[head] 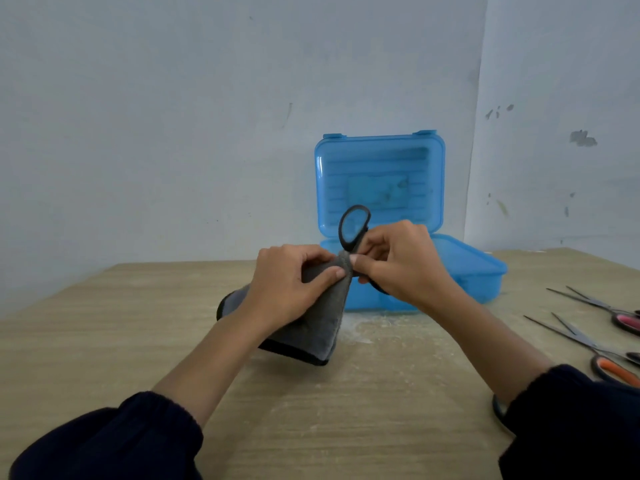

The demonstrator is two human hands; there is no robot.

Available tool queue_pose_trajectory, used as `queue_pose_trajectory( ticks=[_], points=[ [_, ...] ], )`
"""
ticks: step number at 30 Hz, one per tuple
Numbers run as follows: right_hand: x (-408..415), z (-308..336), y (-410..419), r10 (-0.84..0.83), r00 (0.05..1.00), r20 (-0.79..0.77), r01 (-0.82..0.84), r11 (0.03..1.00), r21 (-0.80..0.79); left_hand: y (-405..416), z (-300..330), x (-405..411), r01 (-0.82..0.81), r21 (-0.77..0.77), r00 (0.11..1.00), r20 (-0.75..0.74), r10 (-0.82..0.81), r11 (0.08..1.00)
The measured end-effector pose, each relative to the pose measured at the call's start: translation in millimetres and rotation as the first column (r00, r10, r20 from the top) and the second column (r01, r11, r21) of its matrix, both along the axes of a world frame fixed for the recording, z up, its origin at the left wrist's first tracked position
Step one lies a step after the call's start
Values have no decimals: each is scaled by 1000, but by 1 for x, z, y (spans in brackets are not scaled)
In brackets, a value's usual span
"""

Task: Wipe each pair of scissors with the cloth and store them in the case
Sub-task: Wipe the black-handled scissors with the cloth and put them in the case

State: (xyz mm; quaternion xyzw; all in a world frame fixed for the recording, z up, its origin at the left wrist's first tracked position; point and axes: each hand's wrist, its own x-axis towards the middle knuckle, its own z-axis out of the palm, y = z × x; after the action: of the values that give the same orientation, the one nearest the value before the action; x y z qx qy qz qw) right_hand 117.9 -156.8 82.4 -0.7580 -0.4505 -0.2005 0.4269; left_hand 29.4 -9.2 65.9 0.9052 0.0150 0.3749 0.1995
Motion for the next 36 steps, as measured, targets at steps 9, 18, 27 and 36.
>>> queue_pose_trajectory(
  ticks=[9,18,27,36],
  points=[
    [11,8,-16,40,999,-26,-39,998,41,11,7,-3,-25,65,999,-41,28,998],
    [3,-3,-2,35,999,2,-35,997,73,-2,1,0,67,46,996,-64,-64,997],
    [12,8,-17,-52,995,80,50,998,31,9,9,-3,61,-18,998,6,-61,998],
    [8,4,-14,12,1000,-2,-12,1000,10,7,3,0,165,13,982,-99,-163,986]
  ],
)
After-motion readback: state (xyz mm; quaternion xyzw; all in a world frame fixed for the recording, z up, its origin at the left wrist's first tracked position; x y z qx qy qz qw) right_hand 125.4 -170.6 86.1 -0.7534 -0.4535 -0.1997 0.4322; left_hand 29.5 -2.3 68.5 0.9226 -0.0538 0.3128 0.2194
